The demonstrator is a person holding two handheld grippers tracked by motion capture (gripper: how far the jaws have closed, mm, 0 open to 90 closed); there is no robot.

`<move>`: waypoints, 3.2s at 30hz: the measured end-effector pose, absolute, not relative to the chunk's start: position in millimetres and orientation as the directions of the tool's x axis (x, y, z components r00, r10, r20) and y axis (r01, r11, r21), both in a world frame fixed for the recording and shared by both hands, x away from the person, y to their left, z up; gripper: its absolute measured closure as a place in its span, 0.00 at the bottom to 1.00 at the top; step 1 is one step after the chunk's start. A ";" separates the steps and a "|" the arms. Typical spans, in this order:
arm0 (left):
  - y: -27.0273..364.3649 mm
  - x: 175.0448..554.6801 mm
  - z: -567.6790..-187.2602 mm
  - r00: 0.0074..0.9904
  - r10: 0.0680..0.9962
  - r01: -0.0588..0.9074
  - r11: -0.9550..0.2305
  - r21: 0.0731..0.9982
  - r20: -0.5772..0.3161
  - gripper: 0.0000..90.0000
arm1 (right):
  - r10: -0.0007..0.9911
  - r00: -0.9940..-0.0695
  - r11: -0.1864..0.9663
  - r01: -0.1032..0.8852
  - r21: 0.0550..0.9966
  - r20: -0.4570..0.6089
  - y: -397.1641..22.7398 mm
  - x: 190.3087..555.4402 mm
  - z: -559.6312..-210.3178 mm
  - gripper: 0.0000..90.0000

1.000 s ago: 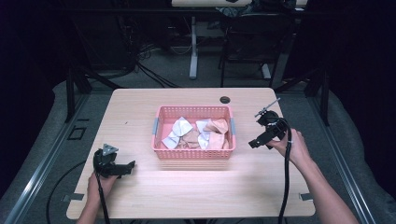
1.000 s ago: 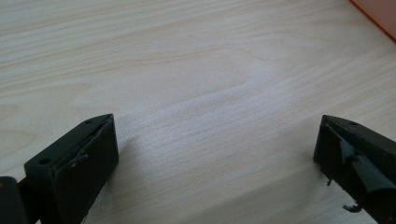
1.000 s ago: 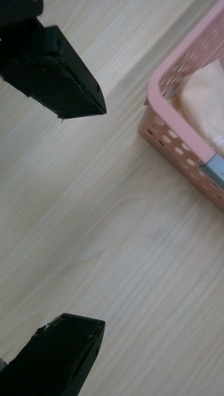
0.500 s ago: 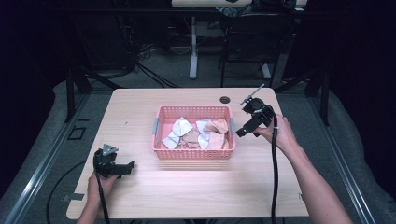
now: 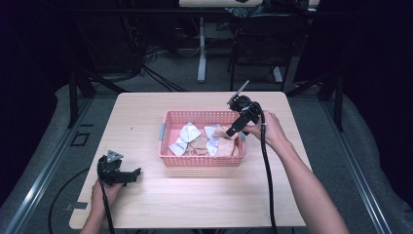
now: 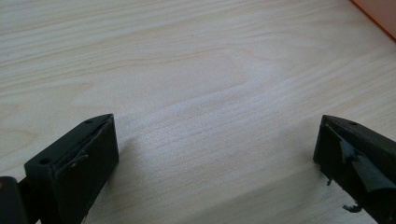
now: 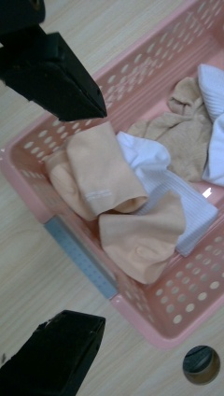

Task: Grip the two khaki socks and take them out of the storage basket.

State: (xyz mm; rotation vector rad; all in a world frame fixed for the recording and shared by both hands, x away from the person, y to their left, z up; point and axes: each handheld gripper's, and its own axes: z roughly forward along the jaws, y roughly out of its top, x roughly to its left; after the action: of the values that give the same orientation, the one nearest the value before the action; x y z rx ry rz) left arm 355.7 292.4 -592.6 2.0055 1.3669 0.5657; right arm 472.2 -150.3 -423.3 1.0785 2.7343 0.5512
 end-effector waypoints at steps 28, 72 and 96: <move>292.8 355.7 -592.4 0.370 0.929 0.656 -0.260 0.709 -0.002 0.00 | 0.704 -0.710 0.669 0.668 0.325 0.009 -120.6 514.9 -482.6 0.58; 293.0 355.8 -592.4 0.370 0.929 0.656 -0.260 0.708 -0.002 0.00 | 0.703 -0.711 0.685 0.679 0.266 0.004 -119.0 513.0 -465.5 0.96; 292.7 355.7 -592.6 0.367 0.930 0.656 -0.255 0.711 -0.005 0.00 | 0.671 -0.741 0.713 0.635 0.297 -0.026 -114.7 502.8 -411.9 0.96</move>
State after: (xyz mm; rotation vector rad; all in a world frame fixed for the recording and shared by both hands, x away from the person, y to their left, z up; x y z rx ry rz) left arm 355.7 292.7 -592.6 2.0045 1.3670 0.5641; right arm 502.8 -114.7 -411.9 1.0663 2.7846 0.4093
